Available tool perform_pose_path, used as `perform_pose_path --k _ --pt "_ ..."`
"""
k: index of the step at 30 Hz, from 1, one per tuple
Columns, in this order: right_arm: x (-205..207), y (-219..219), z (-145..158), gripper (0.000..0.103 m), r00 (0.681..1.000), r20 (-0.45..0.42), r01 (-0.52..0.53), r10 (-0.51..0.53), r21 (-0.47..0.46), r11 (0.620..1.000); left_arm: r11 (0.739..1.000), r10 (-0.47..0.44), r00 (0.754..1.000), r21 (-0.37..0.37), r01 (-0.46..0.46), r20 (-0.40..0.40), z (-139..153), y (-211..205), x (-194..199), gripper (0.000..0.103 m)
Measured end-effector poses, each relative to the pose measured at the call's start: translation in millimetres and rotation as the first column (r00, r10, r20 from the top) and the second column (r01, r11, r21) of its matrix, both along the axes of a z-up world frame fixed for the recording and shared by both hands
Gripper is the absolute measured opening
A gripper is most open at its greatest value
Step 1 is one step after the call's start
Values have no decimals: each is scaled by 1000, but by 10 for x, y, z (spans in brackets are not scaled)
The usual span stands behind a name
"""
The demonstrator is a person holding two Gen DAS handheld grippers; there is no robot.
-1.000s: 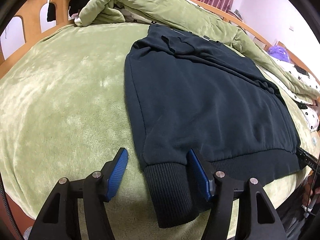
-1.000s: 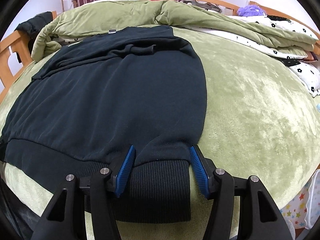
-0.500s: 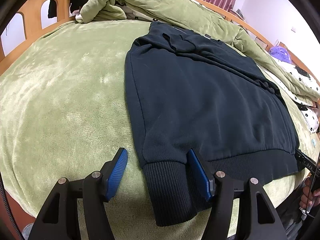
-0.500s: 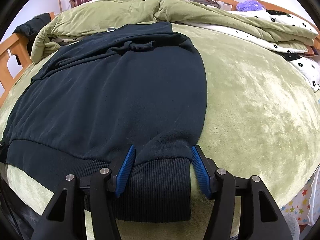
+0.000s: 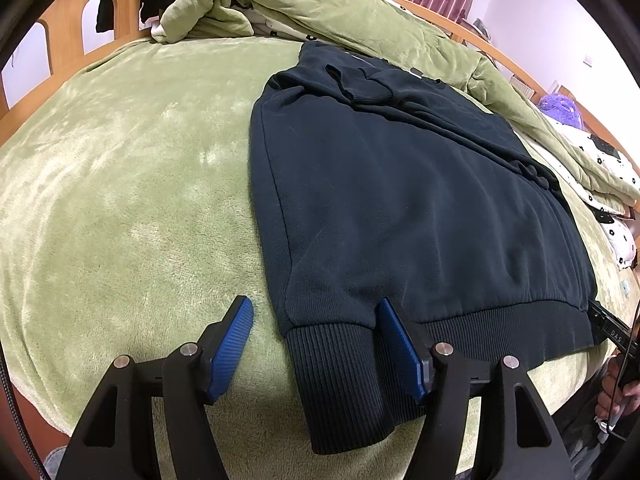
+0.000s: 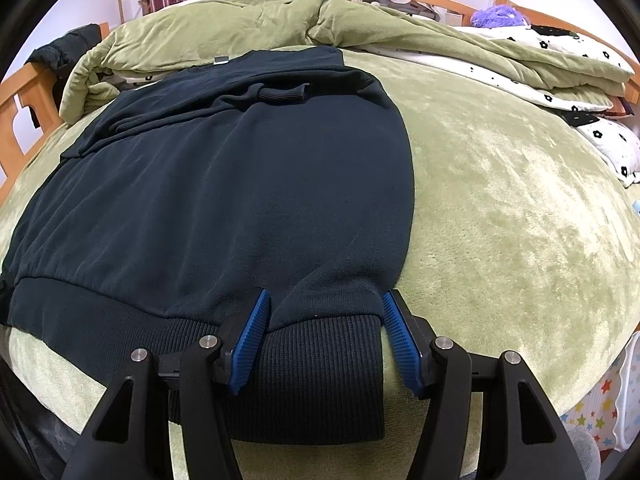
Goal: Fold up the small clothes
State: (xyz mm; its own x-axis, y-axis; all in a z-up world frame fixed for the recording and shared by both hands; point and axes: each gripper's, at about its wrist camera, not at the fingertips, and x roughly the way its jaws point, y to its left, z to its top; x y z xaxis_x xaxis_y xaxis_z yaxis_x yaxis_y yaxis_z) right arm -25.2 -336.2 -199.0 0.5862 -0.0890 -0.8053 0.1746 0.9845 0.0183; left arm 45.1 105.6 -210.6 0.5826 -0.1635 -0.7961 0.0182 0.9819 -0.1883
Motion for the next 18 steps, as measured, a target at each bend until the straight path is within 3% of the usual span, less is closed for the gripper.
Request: perform_pose_path --k 18 --pt "-5 9 0 59 1000 4 4 -4 -1 1000 1000 -1 1000 8 1 5 -8 -21 -14 64"
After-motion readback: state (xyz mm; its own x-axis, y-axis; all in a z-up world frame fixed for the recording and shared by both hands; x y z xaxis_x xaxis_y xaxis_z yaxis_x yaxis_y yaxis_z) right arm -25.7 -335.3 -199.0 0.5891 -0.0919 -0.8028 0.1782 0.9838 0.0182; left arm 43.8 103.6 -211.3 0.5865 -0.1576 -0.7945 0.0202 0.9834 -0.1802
